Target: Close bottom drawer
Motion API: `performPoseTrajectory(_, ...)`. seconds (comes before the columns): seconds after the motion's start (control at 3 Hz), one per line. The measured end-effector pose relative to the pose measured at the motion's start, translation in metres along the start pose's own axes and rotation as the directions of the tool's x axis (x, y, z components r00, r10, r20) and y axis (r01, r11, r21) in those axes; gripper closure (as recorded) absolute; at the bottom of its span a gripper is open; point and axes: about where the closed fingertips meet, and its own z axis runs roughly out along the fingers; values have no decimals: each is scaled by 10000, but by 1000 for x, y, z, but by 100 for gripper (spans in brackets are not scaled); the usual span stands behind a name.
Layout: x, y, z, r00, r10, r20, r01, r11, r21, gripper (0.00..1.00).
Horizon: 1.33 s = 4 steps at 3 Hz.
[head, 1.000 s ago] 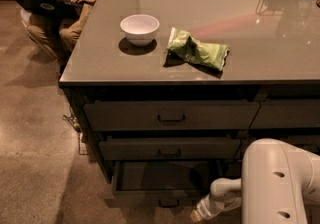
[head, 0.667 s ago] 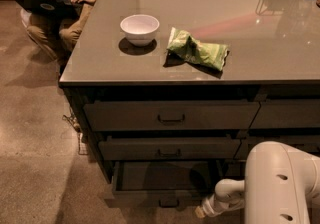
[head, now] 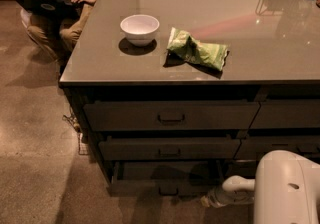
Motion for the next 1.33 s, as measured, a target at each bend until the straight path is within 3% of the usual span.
performPoseTrajectory(0.33,-39,-23,6,9975,-316,629,310,9995,111,100)
performPoseTrajectory(1.0,-85,-36,9,9857,-880,1440,864,9961,170,100)
performPoseTrajectory(1.33,-81,-32,3,9855,-892,1440,871,9960,211,100)
